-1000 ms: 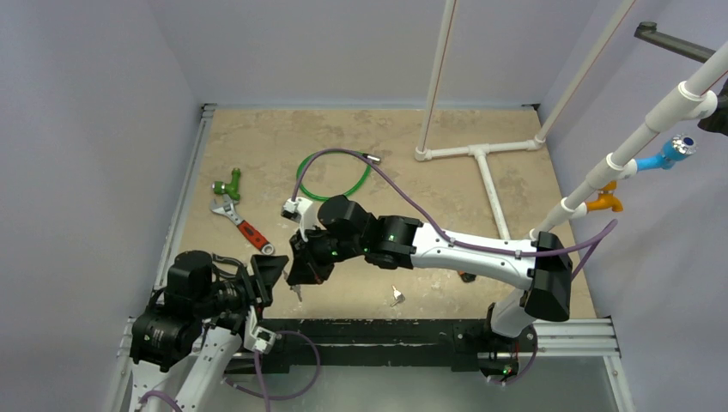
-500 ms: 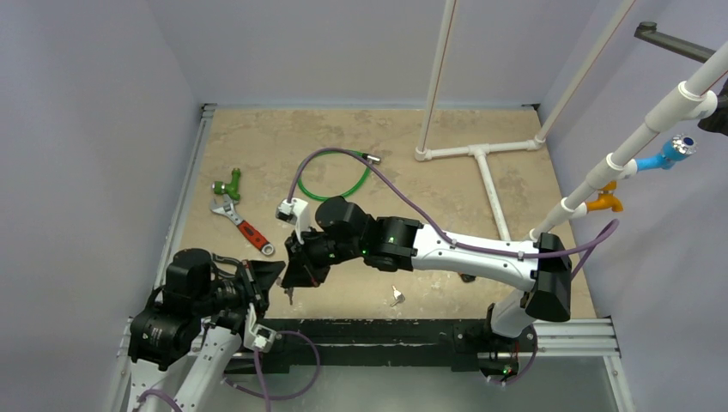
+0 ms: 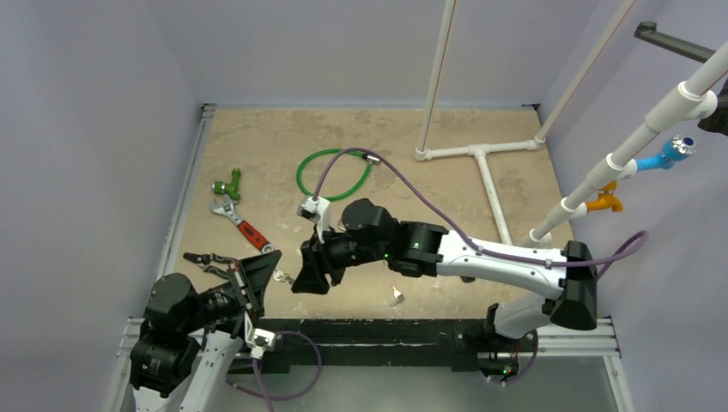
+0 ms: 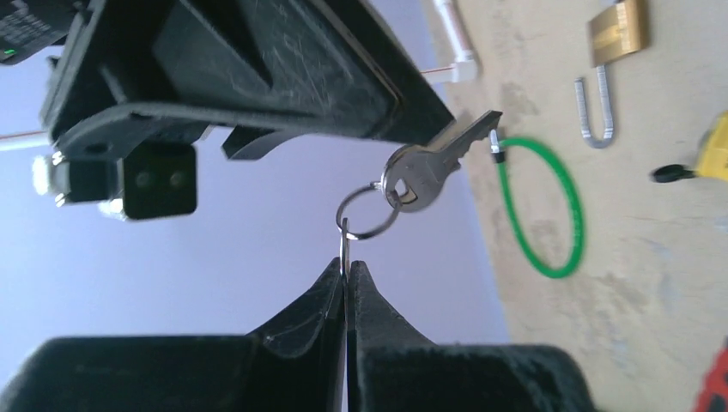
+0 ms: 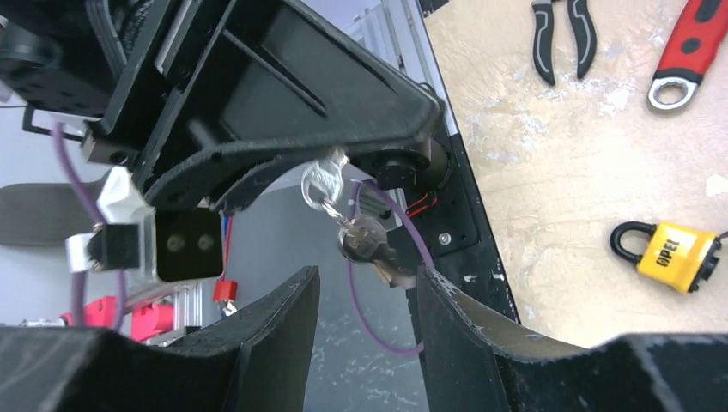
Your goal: Unlock with the key
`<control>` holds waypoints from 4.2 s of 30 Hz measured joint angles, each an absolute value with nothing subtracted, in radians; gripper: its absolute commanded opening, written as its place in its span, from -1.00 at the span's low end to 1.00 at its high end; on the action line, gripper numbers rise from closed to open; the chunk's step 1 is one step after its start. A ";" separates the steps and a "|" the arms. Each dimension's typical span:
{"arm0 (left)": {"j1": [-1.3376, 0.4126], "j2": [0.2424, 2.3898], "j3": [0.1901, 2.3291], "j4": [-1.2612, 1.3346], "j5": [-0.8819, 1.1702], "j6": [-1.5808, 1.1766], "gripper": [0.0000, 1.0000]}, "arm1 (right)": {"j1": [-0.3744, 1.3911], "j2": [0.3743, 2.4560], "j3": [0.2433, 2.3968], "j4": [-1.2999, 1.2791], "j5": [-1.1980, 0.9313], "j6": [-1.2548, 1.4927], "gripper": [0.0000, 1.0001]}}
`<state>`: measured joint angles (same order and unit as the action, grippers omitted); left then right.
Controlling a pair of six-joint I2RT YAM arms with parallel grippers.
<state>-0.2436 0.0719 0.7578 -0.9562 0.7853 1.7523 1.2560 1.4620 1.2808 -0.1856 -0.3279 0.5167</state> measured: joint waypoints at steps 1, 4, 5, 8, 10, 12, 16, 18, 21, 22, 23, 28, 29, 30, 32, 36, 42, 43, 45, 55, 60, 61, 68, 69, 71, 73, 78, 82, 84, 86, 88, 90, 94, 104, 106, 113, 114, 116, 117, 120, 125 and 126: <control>-0.243 0.060 0.751 -0.920 0.791 1.749 -1.00 | 1.251 1.441 1.269 -0.183 -0.329 0.521 -0.09; -0.243 0.036 0.738 -0.820 0.810 1.756 -1.00 | 1.214 1.363 1.226 -0.135 -0.342 0.544 -0.10; -0.243 0.034 0.737 -0.799 0.814 1.765 -1.00 | 1.196 1.344 1.214 -0.109 -0.351 0.556 -0.10; -0.244 0.033 0.738 -0.761 0.830 1.805 -1.00 | 1.137 1.306 1.169 0.019 -0.394 0.606 -0.10; -0.243 0.033 0.737 -0.753 0.841 1.841 -1.00 | 1.110 1.310 1.149 0.096 -0.423 0.640 -0.11; -0.244 0.033 0.738 -0.747 0.855 1.877 -1.00 | 1.103 1.338 1.145 0.164 -0.456 0.673 -0.13; -0.243 0.041 0.738 -0.748 0.880 1.942 -1.00 | 1.107 1.412 1.145 0.285 -0.524 0.738 -0.16; -0.243 0.049 0.740 -0.748 0.884 1.963 -1.00 | 1.108 1.439 1.142 0.328 -0.550 0.771 -0.16; -0.243 0.056 0.741 -0.741 0.886 1.988 -1.00 | 1.108 1.454 1.105 0.417 -0.585 0.830 -0.17; -0.243 0.057 0.741 -0.738 0.885 1.999 -1.00 | 1.108 1.453 1.089 0.445 -0.596 0.846 -0.18; -0.243 0.057 0.741 -0.733 0.885 2.005 -1.00 | 1.108 1.452 1.077 0.471 -0.601 0.860 -0.19; -0.243 0.057 0.741 -0.718 0.887 2.032 -1.00 | 1.109 1.452 1.053 0.547 -0.624 0.918 -0.23; -0.243 0.057 0.741 -0.718 0.887 2.037 -1.00 | 1.111 1.453 1.053 0.561 -0.625 0.926 -0.26; -0.243 0.057 0.741 -0.718 0.887 2.041 -1.00 | 1.112 1.453 1.053 0.575 -0.625 0.935 -0.29; -0.243 0.057 0.741 -0.717 0.887 2.046 -1.00 | 1.115 1.456 1.053 0.603 -0.628 0.950 -0.38; -0.243 0.057 0.741 -0.712 0.886 2.051 -1.00 | 1.127 1.483 1.054 0.646 -0.634 0.970 -0.49; -0.243 0.057 0.737 -0.717 0.883 2.051 -1.00 | 1.141 1.536 1.054 0.666 -0.648 0.998 -0.64; -0.243 0.057 0.735 -0.716 0.882 2.051 -1.00 | 1.141 1.536 1.054 0.668 -0.648 1.000 -0.72; -0.243 0.057 0.735 -0.712 0.881 2.051 -1.00 | 1.141 1.536 1.054 0.674 -0.648 1.006 -0.80; -0.243 0.057 0.727 -0.691 0.857 2.051 -0.82 | 1.139 1.559 1.054 0.748 -0.649 1.069 -1.00; -0.243 0.057 0.727 -0.677 0.843 2.043 0.45 | 1.132 1.535 1.033 0.696 -0.645 1.045 -1.00; -0.243 0.057 0.729 -0.675 0.839 2.033 0.58 | 1.130 1.521 1.032 0.650 -0.641 1.022 -1.00; -0.244 0.133 0.898 -0.819 0.774 1.825 1.00 | 1.097 1.378 1.036 0.313 -0.591 0.819 -1.00; -0.244 0.163 0.944 -0.856 0.762 1.775 1.00 | 1.092 1.361 1.039 0.265 -0.583 0.789 -1.00; -0.243 0.245 1.061 -0.956 0.743 1.674 1.00 | 1.087 1.343 1.046 0.200 -0.568 0.743 -1.00; -0.244 0.330 1.164 -1.052 0.732 1.574 1.00 | 1.085 1.334 1.054 0.128 -0.557 0.694 -1.00; -0.244 0.560 1.328 -1.199 0.713 1.158 1.00 | 1.086 1.314 1.057 -0.037 -0.502 0.598 -1.00; -0.243 0.749 1.325 -1.234 0.678 0.869 1.00 | 1.085 1.237 1.047 -0.165 -0.426 0.539 -1.00; -0.243 0.849 1.288 -1.240 0.656 0.766 1.00 | 1.085 1.163 1.013 -0.207 -0.390 0.526 -1.00; -0.243 0.937 1.245 -1.240 0.638 0.690 1.00 | 1.085 1.082 0.972 -0.247 -0.355 0.523 -1.00; -0.243 1.023 1.208 -1.225 0.619 0.624 1.00 | 1.085 1.011 0.934 -0.279 -0.330 0.528 -1.00; -0.244 1.103 1.166 -1.195 0.602 0.553 1.00 | 1.085 0.945 0.898 -0.304 -0.309 0.543 -1.00; -0.252 1.163 1.133 -1.136 0.645 0.461 1.00 | 1.085 0.838 0.834 -0.331 -0.277 0.581 -1.00; -0.356 1.045 1.177 -1.059 1.021 0.389 0.90 | 1.085 1.110 0.970 -0.391 -0.278 0.467 -1.00; -0.361 1.067 1.177 -1.089 1.084 0.399 0.85 | 1.085 1.135 1.003 -0.410 -0.280 0.437 -1.00; -0.379 1.145 1.166 -1.170 1.214 0.436 0.74 | 1.085 1.166 1.114 -0.401 -0.348 0.381 -1.00; -0.379 1.143 1.163 -1.167 1.223 0.427 0.63 | 1.085 1.168 1.118 -0.394 -0.360 0.380 -1.00; -0.381 1.132 1.157 -1.141 1.240 0.390 0.52 | 1.085 1.177 1.124 -0.378 -0.387 0.380 -1.00; -0.382 1.122 1.152 -1.120 1.243 0.363 0.51 | 1.085 1.184 1.129 -0.376 -0.396 0.380 -1.00; -0.390 1.090 1.147 -1.070 1.242 0.294 0.71 | 1.085 1.205 1.138 -0.371 -0.416 0.379 -1.00; -0.405 1.046 1.148 -1.022 1.060 0.218 0.81 | 1.085 1.214 1.144 -0.382 -0.418 0.373 -1.00; -0.406 1.047 1.148 -1.017 0.981 0.214 0.90 | 1.085 1.205 1.137 -0.381 -0.416 0.374 -1.00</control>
